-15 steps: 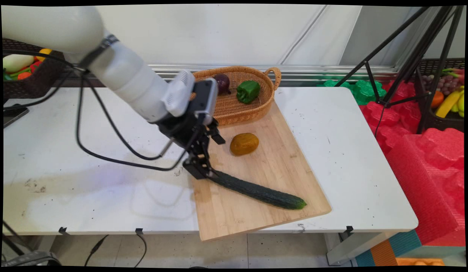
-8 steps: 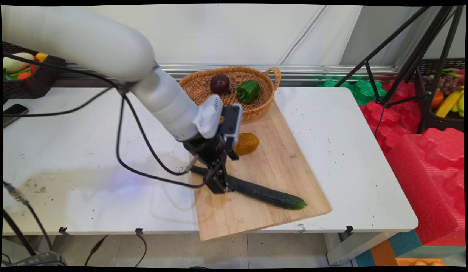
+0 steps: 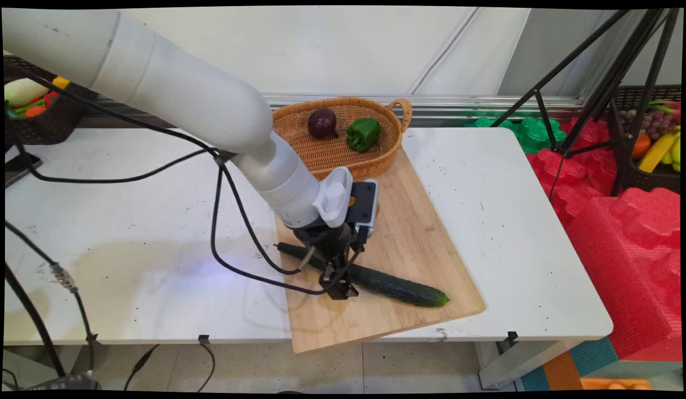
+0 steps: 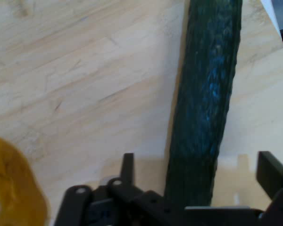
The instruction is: Pick up the cucumber from the cutting board, then place the picked object in the vegetable basket
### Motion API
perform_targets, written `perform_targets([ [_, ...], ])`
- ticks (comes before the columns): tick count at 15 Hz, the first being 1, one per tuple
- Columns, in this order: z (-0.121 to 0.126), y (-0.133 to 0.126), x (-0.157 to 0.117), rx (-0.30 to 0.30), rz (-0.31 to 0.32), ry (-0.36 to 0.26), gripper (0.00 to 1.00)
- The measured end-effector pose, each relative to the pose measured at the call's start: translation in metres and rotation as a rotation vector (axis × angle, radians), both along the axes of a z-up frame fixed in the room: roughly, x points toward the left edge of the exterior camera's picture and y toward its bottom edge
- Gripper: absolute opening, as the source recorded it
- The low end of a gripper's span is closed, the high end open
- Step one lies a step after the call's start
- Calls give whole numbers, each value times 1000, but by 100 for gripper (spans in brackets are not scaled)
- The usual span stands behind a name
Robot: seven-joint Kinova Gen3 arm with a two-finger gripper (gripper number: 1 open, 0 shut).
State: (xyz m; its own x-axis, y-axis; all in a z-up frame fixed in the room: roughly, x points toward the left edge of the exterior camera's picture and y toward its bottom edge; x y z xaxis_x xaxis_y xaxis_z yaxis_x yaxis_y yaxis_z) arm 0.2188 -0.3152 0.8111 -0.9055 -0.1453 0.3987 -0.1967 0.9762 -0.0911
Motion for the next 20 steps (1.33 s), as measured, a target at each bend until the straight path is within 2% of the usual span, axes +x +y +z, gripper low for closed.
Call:
perform_targets([
  [1,-2,-1,-2,0,-2,-1,100],
  [2,-5,-1,-4,1,-6,-1,0],
  [6,-6,0,-8,-10,-34,0,0],
  [10,11,6,-5,-31,-64,14,0],
  [12,28,11,1,-49,-67,28,0],
  [16,77,20,20,-90,-22,65,0],
  [20,124,19,43,-151,15,59,0],
])
